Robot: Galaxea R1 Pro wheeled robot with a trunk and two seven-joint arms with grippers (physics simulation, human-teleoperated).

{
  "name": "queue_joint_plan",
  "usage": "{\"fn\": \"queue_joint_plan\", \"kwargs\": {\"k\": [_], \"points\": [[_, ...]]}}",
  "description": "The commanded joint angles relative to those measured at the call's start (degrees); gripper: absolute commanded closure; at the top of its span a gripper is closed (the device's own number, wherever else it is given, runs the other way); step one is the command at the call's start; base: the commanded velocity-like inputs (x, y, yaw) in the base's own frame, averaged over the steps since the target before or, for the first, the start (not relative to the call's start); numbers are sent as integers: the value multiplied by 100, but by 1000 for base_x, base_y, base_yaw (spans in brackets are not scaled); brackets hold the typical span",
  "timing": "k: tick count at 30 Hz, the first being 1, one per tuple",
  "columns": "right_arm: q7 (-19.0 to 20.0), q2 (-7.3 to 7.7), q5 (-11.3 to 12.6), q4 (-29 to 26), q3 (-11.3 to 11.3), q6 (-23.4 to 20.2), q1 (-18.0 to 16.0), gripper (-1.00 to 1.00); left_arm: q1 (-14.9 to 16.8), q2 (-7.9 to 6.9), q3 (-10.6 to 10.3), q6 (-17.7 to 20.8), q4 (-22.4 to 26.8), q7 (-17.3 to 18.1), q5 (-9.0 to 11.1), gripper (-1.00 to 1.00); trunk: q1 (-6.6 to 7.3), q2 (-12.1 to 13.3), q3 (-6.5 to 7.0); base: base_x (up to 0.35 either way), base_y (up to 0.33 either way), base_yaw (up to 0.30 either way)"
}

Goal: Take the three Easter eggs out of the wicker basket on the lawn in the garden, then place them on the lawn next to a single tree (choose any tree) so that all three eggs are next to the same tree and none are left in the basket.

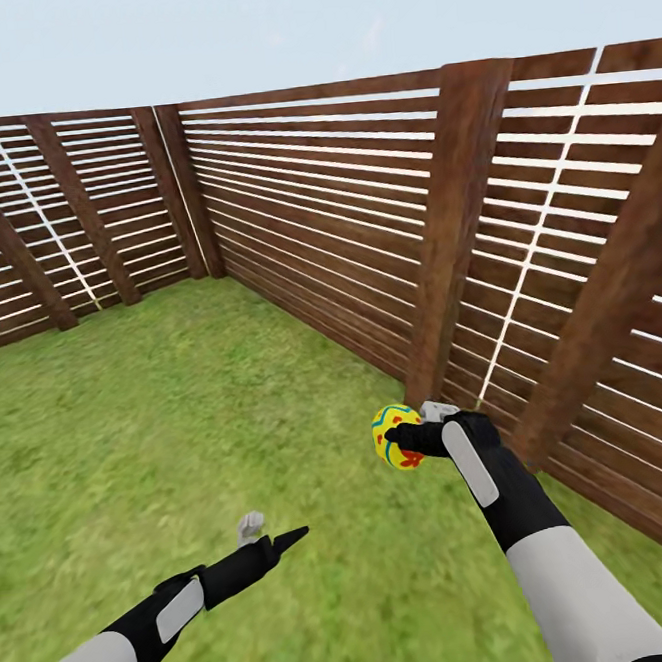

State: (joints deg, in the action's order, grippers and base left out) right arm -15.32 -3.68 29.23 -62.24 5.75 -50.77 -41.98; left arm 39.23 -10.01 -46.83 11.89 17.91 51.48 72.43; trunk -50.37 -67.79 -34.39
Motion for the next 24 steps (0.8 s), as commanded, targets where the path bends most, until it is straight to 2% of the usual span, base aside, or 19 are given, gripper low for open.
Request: {"fn": "queue_joint_plan", "kwargs": {"k": [1, 7, 19, 24], "points": [[-59, 3, 65, -8, 5, -15, -3, 100, 6, -2, -28, 59, 2, 12, 62, -100, 0, -3, -5, 0, 0, 252], [-59, -1, 65, 0, 5, -13, -3, 100, 6, -1, -28, 59, 1, -8, 60, -100, 0, -3, -5, 36, -30, 256], [-59, -23, 74, -14, 32, -26, -3, 100, 6, -9, -28, 68, -7, -24, 69, -100, 0, -3, 30, 225, -187, 279], [-52, -32, 74, 4, 362, -16, -3, 100, 6, -9, -28, 66, -7, -24, 69, -100, 0, -3, 54, 141, -116, 273]]}}
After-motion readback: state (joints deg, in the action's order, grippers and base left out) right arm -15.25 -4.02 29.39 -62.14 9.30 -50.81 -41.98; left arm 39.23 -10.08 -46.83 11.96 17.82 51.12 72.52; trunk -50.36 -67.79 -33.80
